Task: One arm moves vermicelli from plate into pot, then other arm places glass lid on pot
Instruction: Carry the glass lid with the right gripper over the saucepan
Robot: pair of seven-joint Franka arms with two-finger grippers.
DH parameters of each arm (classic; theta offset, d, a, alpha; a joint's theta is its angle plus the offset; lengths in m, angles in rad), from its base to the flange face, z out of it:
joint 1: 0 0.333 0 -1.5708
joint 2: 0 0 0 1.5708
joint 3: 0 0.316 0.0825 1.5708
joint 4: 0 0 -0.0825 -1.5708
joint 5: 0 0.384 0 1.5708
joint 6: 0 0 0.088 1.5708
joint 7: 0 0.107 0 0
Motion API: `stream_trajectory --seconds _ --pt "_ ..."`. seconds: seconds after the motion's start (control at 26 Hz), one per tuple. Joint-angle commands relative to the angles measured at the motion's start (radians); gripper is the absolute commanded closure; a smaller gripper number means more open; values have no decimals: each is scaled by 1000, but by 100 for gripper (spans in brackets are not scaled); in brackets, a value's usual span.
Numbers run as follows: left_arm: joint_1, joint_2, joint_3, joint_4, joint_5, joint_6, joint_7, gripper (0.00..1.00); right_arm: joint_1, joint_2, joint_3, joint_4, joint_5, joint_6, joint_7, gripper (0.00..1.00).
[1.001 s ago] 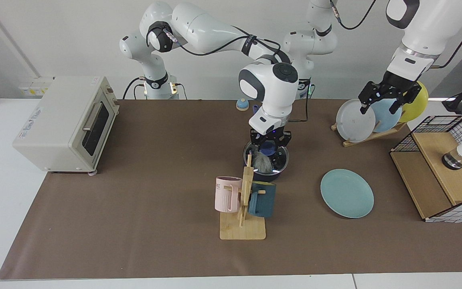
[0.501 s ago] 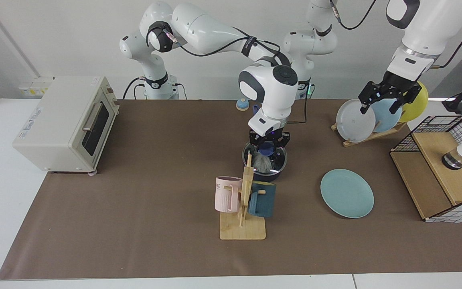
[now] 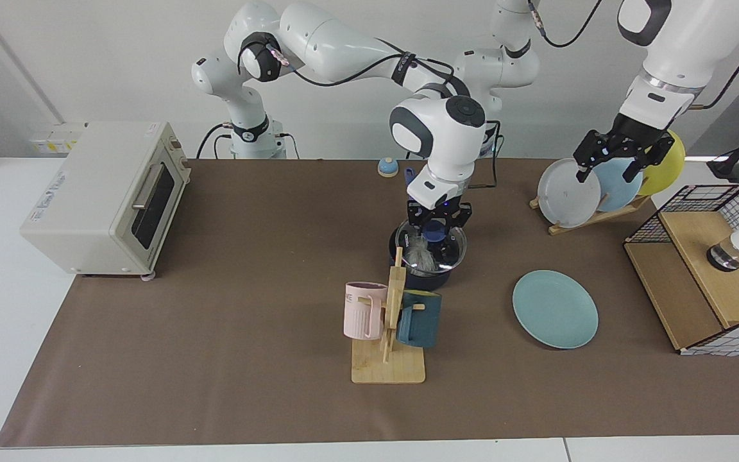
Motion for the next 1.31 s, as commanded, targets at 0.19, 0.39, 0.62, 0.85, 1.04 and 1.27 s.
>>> stream_trajectory --seconds 0.19,0.39,0.62,0.85,1.04,1.27 --pt "-7 -17 6 -17 20 7 7 0 -3 -59 -5 -76 -19 6 29 100" --pt "-7 -17 6 -17 20 7 7 0 -4 -59 -5 -78 -25 11 29 100" --pt "-8 -17 6 -17 20 7 7 0 -9 -57 -7 -78 -25 16 28 100" --pt "-8 -17 6 -17 18 7 7 0 -12 -57 -7 -78 -25 19 26 100" --pt "-8 -17 6 -17 18 7 7 0 -17 -56 -7 -78 -24 20 23 100" --pt "-8 -17 6 -17 20 7 7 0 -18 -56 -7 -79 -22 34 22 82"
